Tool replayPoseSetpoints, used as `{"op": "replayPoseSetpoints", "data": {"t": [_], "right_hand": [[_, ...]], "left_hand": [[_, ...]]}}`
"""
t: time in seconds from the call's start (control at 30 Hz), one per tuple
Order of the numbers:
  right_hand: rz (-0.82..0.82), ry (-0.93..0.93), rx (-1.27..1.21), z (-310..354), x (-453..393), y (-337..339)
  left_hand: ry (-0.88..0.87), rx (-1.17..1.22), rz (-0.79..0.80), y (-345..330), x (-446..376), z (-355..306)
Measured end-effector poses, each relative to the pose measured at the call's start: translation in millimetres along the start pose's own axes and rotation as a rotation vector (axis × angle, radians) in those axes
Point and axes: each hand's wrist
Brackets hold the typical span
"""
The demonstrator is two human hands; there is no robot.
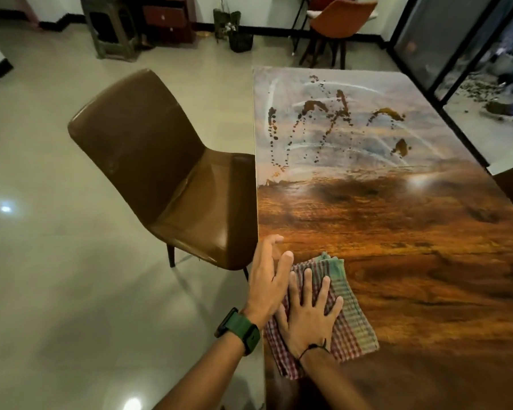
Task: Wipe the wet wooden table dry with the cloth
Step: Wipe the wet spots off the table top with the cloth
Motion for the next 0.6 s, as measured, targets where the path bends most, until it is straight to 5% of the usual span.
{"op": "replayPoseSetpoints", "data": {"t": [0.37, 0.6], "right_hand": [[-0.040, -0.129, 0.016, 51, -82, -7], [-0.109, -0.389, -0.076, 98, -151, 7]], "left_hand": [[0.048, -0.055, 0.113, 21, -81, 37], [-0.011, -0.001, 0.294, 44, -175, 63]]}}
Point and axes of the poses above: each hand's wrist, its own x-axis away from the middle knuckle, its own y-axis out of the back of the hand, z = x × y, and after that the axes turned 3 degrees about -y, right-handed
